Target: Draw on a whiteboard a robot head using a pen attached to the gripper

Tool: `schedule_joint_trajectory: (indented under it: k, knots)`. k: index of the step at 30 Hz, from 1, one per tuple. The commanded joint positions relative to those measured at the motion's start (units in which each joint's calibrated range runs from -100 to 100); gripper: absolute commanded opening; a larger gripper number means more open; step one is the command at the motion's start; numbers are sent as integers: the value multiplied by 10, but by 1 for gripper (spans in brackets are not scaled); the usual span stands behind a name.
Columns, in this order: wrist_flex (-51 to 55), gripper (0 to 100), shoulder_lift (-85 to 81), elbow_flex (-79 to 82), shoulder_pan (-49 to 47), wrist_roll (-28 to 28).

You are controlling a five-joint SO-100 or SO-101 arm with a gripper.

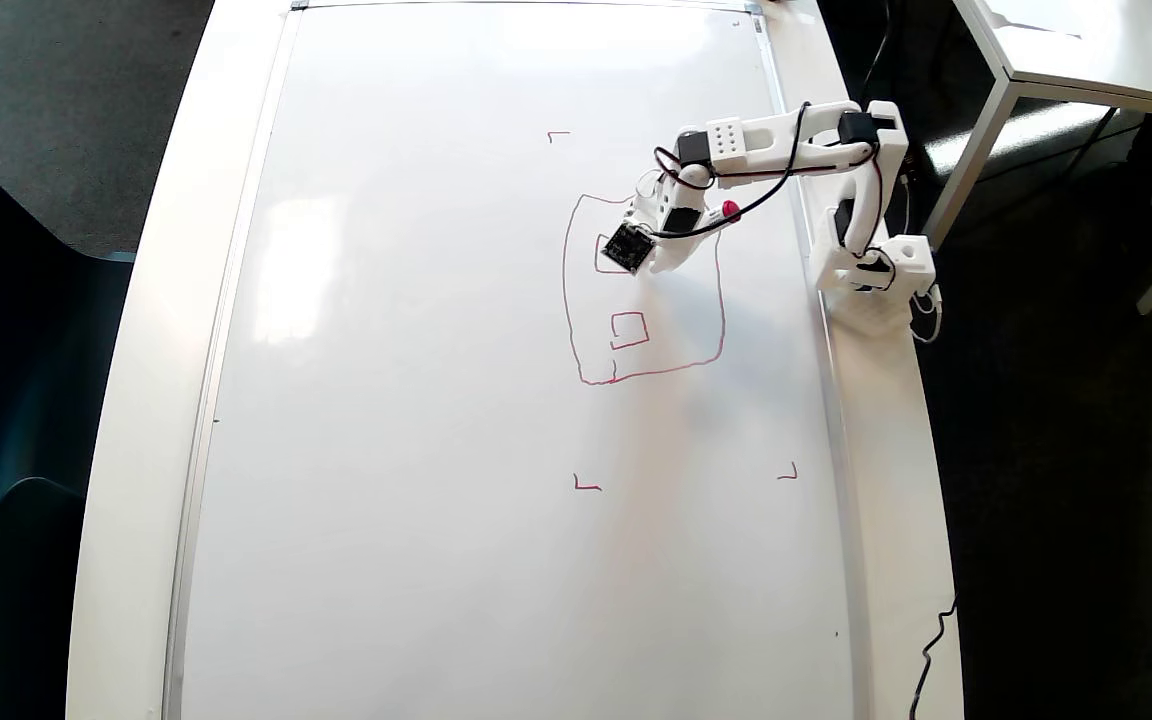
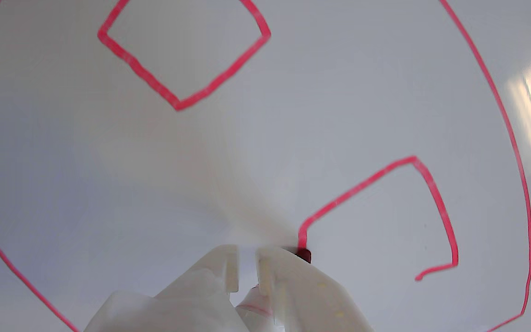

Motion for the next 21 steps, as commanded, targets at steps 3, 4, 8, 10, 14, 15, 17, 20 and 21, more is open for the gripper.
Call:
schedule_joint_trajectory:
  k: [3, 4, 8, 10, 14, 15, 17, 20, 21]
  knots:
    - [-20, 1, -4, 8, 55, 25]
    - [-24, 1, -4, 6, 60, 28]
    - [-52, 1, -4, 3, 66, 42]
    - [-70, 1, -3, 1, 66, 42]
    - [-80, 1, -1, 0, 63, 42]
    - [-80, 1, 0, 0, 63, 42]
    - [-80, 1, 1, 0, 63, 45]
    - [-108, 1, 3, -1, 61, 46]
    - [-112, 1, 3, 0, 60, 47]
